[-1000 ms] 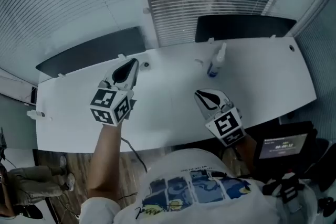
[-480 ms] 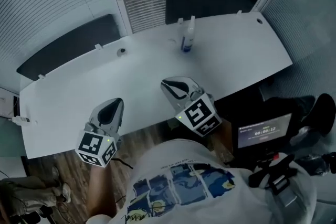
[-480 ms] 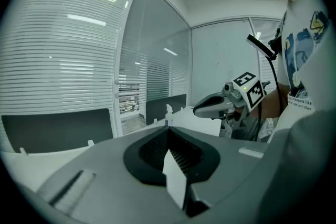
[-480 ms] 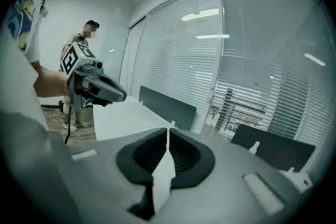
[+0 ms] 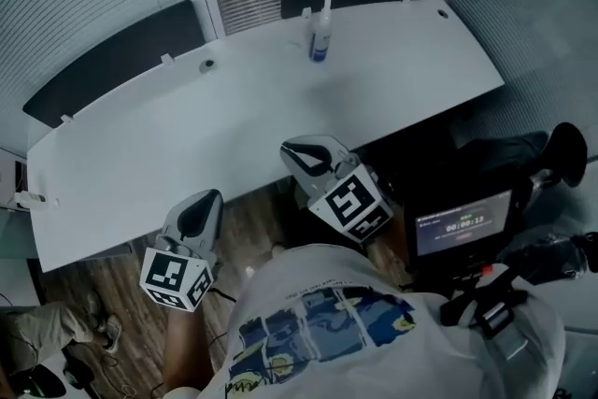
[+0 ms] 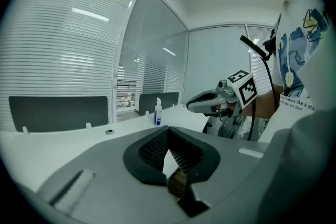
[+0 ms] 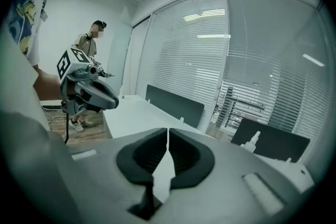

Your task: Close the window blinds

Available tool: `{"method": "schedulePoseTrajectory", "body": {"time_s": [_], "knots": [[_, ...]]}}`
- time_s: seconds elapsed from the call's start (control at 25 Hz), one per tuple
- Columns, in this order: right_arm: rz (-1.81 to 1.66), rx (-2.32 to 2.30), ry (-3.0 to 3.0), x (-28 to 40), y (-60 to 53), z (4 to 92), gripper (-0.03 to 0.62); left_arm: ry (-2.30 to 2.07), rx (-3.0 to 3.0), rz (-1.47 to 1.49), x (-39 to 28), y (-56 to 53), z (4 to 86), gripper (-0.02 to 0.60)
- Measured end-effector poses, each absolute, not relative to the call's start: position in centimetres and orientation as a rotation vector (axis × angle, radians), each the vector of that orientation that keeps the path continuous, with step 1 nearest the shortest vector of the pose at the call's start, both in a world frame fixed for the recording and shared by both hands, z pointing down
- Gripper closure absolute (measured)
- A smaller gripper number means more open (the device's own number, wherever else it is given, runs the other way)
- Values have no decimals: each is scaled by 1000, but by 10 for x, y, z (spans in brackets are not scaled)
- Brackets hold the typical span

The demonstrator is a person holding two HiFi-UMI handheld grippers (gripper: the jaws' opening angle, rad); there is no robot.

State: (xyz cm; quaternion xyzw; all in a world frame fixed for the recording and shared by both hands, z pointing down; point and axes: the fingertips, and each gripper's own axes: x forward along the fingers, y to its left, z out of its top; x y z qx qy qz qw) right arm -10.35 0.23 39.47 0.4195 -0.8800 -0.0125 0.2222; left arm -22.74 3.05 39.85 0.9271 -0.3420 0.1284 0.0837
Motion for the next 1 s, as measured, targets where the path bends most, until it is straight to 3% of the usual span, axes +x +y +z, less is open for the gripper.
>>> {"method": "schedulePoseTrajectory", "body": {"time_s": [0.56, 1.0], "knots": [[-51, 1153, -2474, -78, 67, 385, 589, -1032, 2747, 347, -201, 104, 395, 574], [-40, 1111, -2515, -2, 151, 383, 591, -1021, 2712, 281, -117, 180, 383, 574]]}}
